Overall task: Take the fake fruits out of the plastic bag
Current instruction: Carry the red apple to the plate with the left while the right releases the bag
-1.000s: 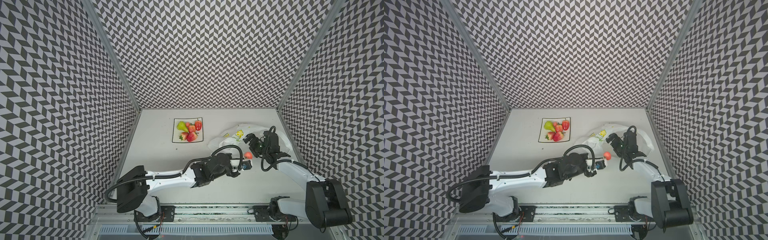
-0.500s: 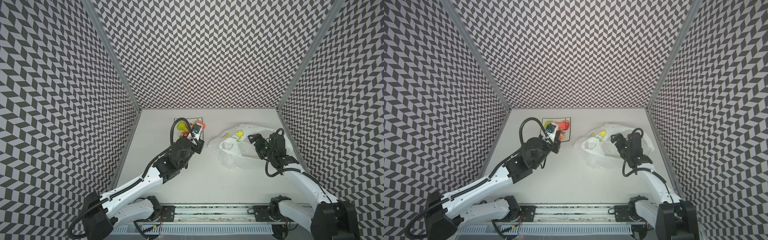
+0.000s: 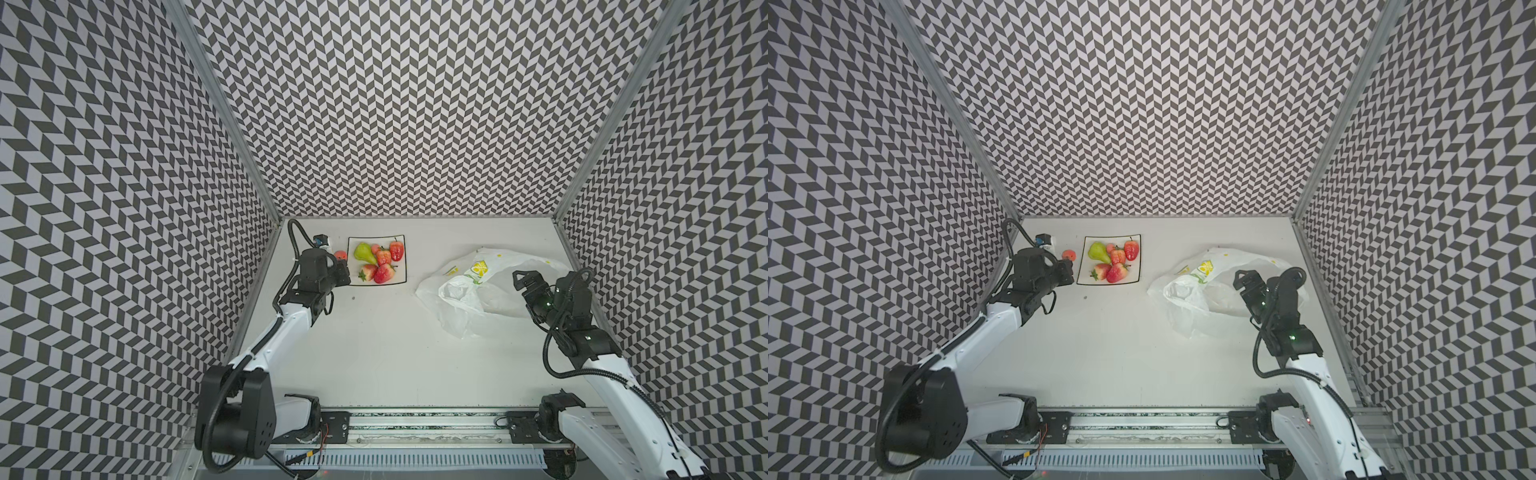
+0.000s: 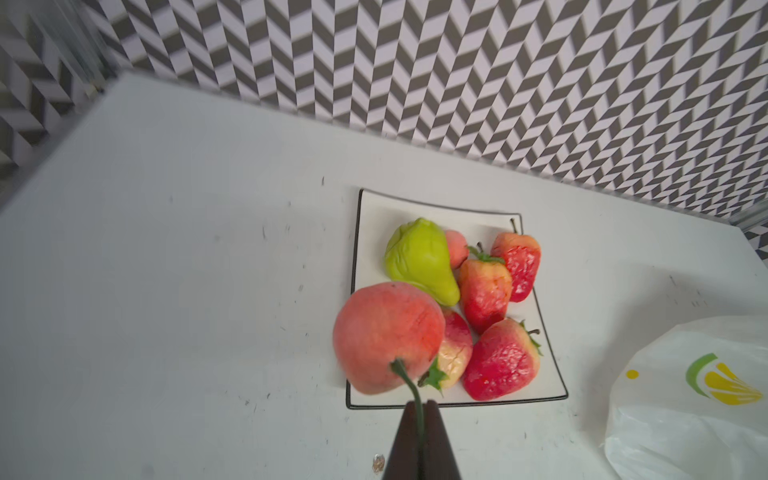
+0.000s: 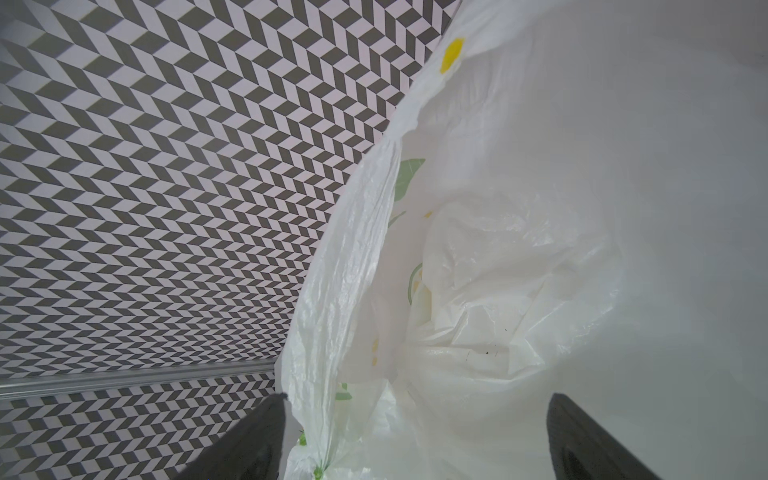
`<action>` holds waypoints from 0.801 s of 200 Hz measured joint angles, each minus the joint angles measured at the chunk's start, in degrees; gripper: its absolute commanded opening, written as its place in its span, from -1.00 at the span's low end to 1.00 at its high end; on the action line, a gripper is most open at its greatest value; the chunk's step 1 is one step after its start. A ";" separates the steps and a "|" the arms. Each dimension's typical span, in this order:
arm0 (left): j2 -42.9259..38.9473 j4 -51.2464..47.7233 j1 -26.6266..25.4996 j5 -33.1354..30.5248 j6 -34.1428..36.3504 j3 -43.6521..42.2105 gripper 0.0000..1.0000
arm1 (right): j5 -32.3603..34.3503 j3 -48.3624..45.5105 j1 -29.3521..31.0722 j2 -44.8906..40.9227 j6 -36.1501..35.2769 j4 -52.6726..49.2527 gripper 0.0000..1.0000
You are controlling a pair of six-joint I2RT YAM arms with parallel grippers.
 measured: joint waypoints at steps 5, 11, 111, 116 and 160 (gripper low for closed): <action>1.92 0.31 0.76 1.60 -0.55 0.35 -1.00 | 0.00 0.02 0.00 0.02 -0.22 -0.35 0.92; 4.07 0.70 1.49 3.34 -1.03 0.74 -1.00 | 0.00 0.13 0.00 0.11 -0.44 -0.74 0.92; 24.04 4.39 3.67 18.45 -7.21 12.94 -1.00 | -1.16 3.13 0.00 2.86 -2.64 -1.53 0.91; 24.35 4.31 3.67 18.32 -7.21 12.98 -1.00 | -1.16 3.13 0.00 2.86 -2.64 -1.53 0.91; 24.81 4.04 3.67 16.92 -8.28 12.15 -0.80 | -1.31 3.13 0.00 2.86 -2.60 -1.49 0.91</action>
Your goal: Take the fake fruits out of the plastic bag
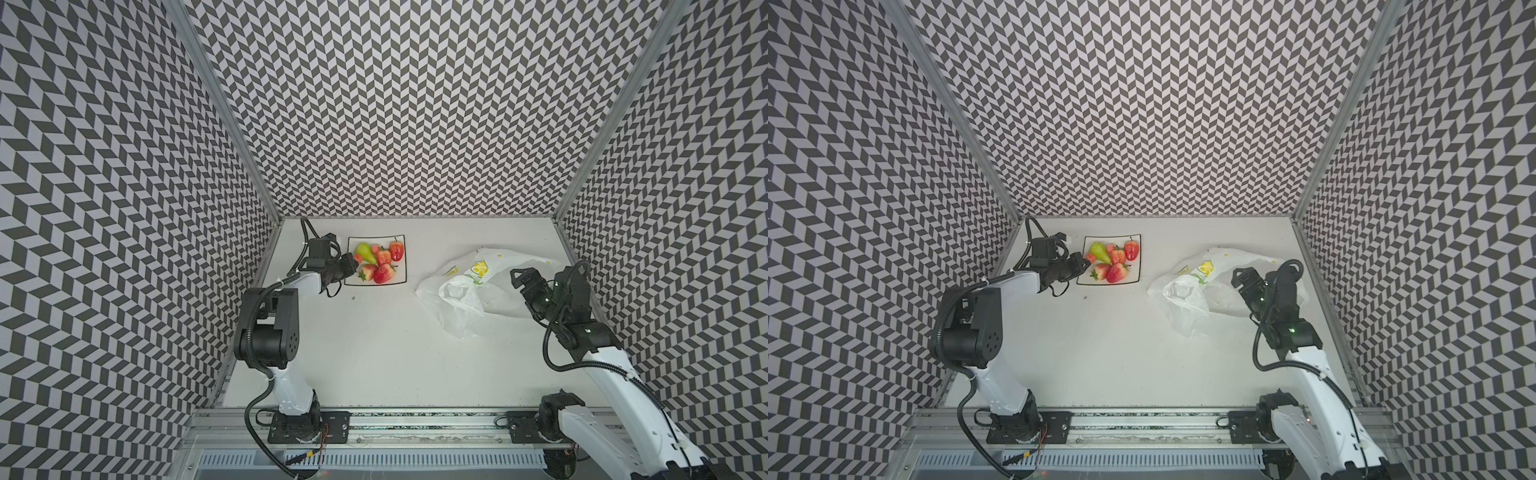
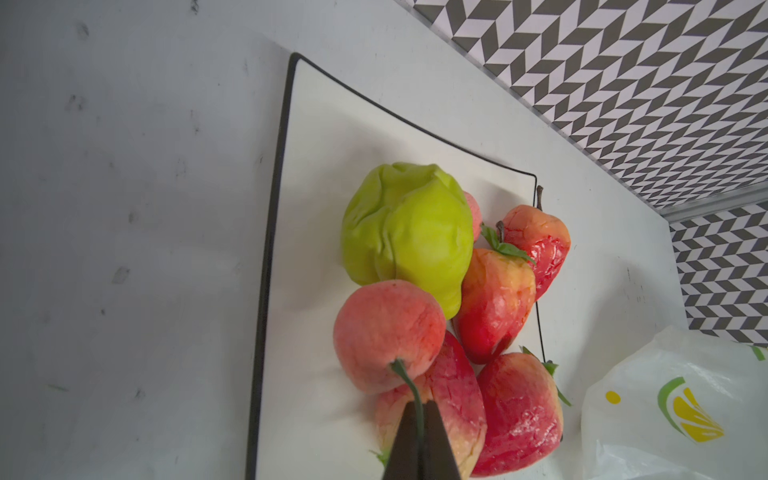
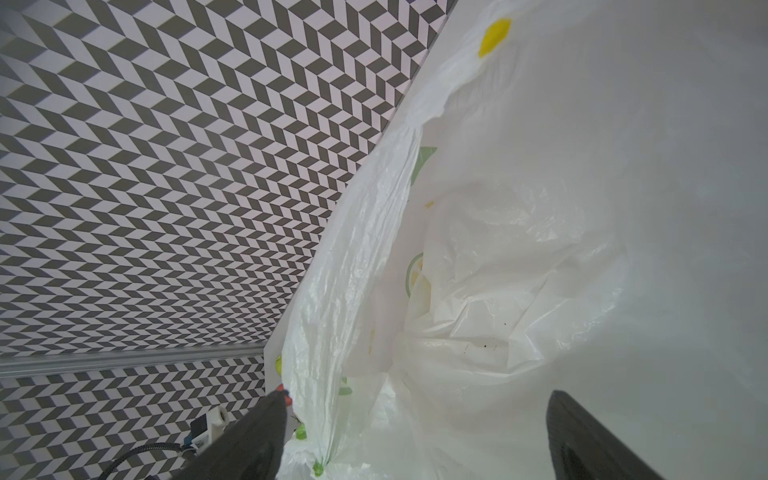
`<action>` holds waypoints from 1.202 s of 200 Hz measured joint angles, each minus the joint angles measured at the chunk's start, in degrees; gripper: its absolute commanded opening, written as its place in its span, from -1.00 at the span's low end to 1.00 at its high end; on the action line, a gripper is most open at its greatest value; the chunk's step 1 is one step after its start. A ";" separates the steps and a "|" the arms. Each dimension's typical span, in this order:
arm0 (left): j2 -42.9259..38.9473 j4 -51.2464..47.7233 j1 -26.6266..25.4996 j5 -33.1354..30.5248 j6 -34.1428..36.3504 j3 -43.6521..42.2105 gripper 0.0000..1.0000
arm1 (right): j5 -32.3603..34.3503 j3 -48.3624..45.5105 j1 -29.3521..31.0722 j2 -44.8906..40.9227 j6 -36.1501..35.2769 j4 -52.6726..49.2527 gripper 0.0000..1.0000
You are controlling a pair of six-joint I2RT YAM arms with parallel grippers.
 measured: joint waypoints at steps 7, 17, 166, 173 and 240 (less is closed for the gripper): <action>0.04 -0.02 0.00 -0.15 0.07 -0.24 -0.69 | -0.04 0.00 0.00 0.02 -0.02 0.00 0.91; 0.13 -0.13 0.00 -0.33 -0.35 -0.35 -0.54 | -0.09 0.00 0.00 0.07 -0.02 0.00 0.91; -23.15 -5.27 0.11 -11.58 0.81 -2.99 1.00 | 17.14 -0.04 0.00 -18.32 -10.49 -8.92 0.84; -25.70 -5.42 0.04 -12.94 0.68 -4.13 1.00 | 17.18 -0.20 0.00 -19.10 -12.35 -8.33 0.84; -43.71 -6.75 -3.13 -21.92 -0.35 -13.18 1.00 | -2.91 5.35 5.79 -7.08 -24.98 -10.34 0.86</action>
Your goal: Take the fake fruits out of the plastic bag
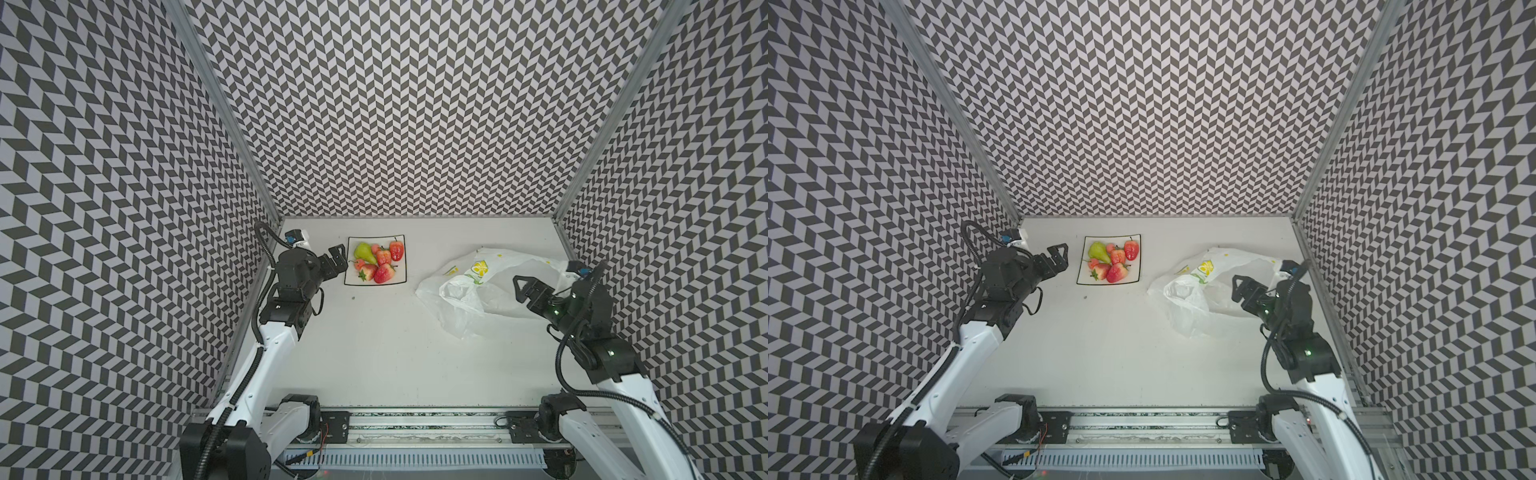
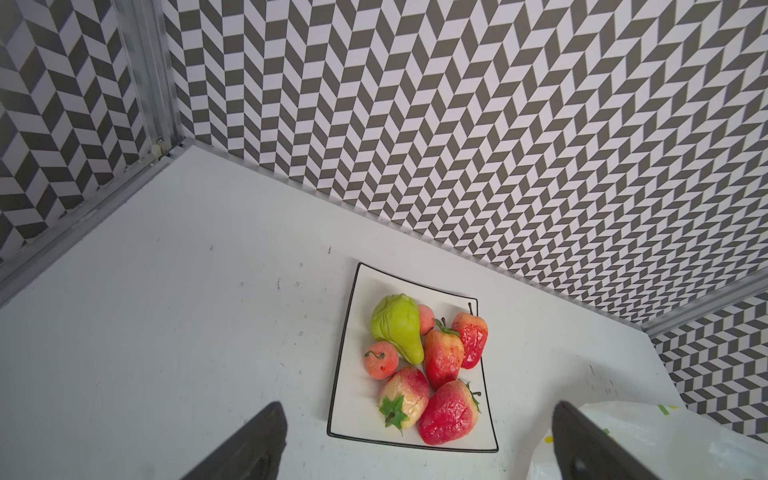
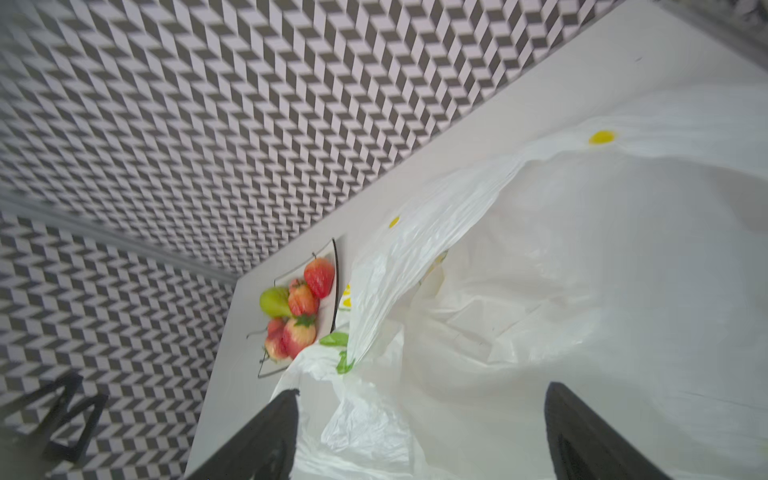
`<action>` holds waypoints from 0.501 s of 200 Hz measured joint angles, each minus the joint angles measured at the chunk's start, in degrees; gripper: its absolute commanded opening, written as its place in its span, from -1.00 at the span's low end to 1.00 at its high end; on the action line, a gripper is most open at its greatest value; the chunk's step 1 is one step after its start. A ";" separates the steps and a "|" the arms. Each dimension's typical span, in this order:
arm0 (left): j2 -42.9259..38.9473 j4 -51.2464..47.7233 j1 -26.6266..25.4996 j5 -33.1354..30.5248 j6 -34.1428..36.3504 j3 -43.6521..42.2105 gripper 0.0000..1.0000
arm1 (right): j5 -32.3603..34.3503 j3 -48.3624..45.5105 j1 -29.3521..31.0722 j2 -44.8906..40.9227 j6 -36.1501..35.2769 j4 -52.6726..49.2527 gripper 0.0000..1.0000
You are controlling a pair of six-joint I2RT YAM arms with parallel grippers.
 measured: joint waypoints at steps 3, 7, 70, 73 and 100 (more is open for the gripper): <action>-0.48 0.00 -0.17 -0.13 -0.07 -0.37 1.00 | -0.07 0.17 1.51 0.96 -0.50 -0.07 0.87; -1.09 -0.07 -0.33 -0.28 -0.15 -0.92 1.00 | -0.33 0.22 3.13 1.75 -0.81 -0.11 0.89; -5.16 -2.29 -0.92 -0.90 -1.60 -5.81 0.98 | 2.78 -4.55 17.49 17.16 -3.67 9.44 0.43; -5.27 -2.45 -0.92 -0.94 -1.60 -5.81 0.98 | 3.19 -4.85 17.49 18.12 -3.67 10.49 0.37; -6.82 -3.28 -0.92 -1.77 -1.55 -5.81 0.97 | 6.16 -5.51 17.46 25.46 -3.48 18.64 -0.42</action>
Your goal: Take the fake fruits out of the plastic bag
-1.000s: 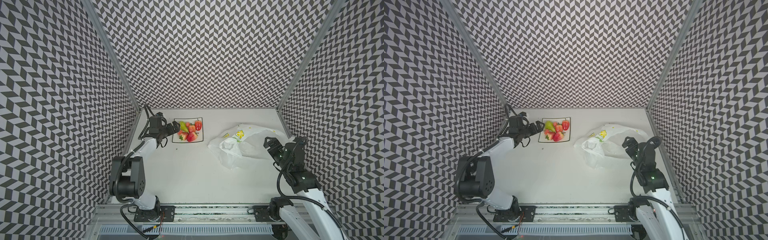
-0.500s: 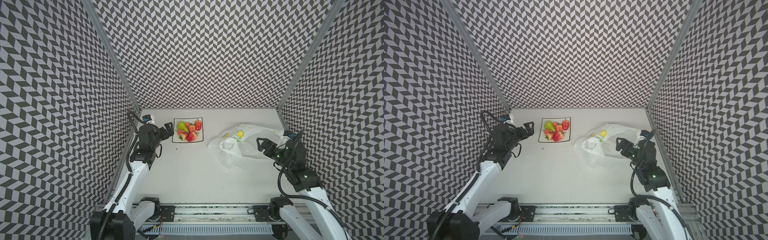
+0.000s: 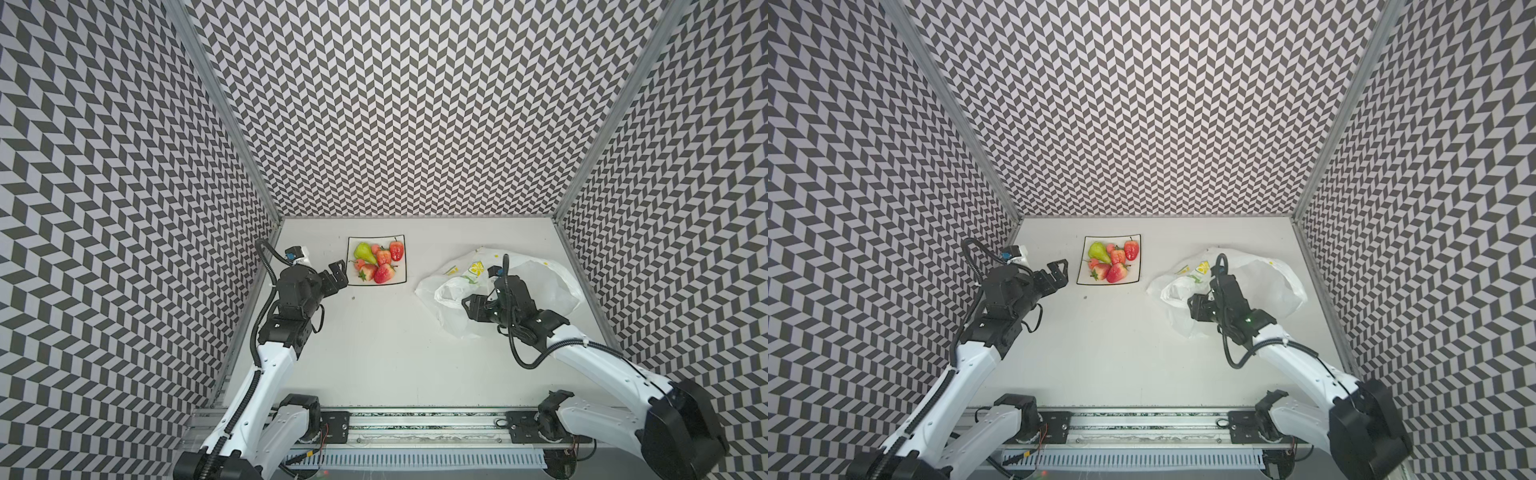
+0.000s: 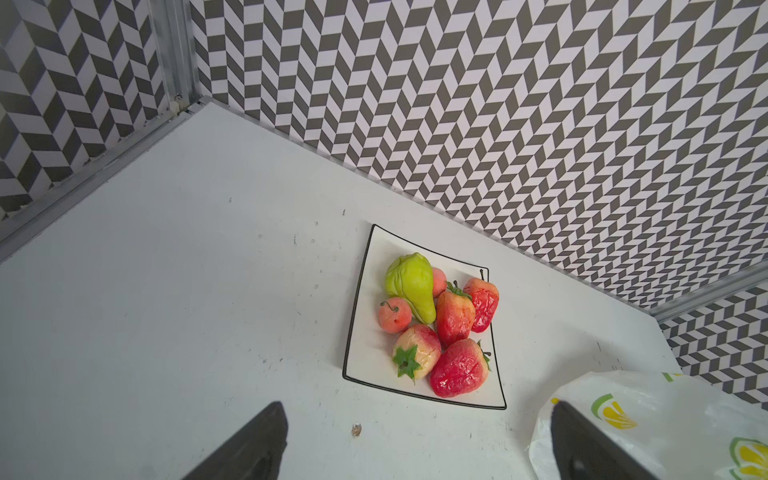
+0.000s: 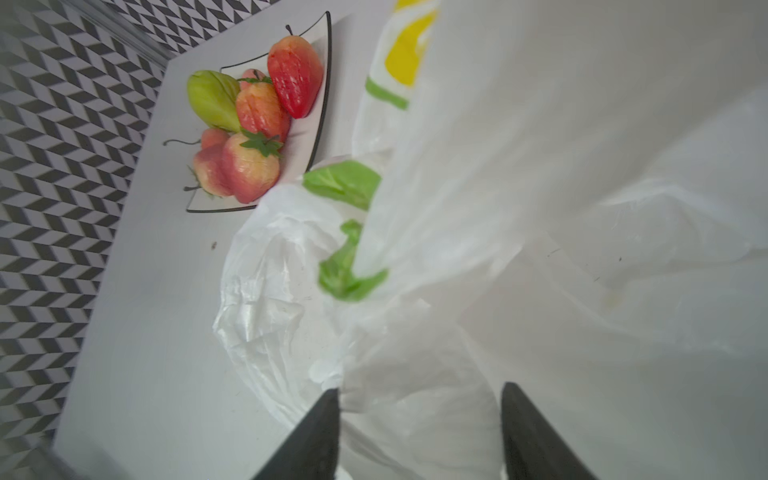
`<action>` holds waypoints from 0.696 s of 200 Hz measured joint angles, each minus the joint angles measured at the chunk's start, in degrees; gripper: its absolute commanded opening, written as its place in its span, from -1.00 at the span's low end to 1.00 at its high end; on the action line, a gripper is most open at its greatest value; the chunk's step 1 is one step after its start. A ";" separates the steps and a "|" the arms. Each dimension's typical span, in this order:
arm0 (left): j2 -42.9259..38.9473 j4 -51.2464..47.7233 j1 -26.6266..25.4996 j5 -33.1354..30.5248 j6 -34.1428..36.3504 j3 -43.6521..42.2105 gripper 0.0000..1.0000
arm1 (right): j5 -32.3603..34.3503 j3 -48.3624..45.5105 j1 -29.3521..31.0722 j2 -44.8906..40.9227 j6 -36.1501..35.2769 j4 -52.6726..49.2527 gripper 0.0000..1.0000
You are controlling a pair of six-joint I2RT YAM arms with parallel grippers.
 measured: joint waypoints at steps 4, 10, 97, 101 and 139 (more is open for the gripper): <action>-0.26 -0.04 0.00 -0.13 0.00 0.00 0.97 | 0.48 0.15 0.00 0.94 -0.07 0.98 -0.50; -0.55 -0.13 0.00 -0.28 0.02 0.00 0.96 | 1.42 0.72 0.00 2.58 -0.15 2.47 -0.60; -1.20 0.04 -0.02 -3.43 0.44 -0.50 0.92 | 2.93 18.91 -7.98 23.74 -6.97 17.84 -0.41; -1.25 0.26 -0.02 -3.69 0.46 -0.74 0.91 | 2.91 18.99 -8.02 24.06 -6.95 18.14 -0.29; -1.57 3.93 -0.37 -7.30 1.66 -4.83 0.90 | 2.60 15.74 -7.85 21.18 -8.81 18.80 0.34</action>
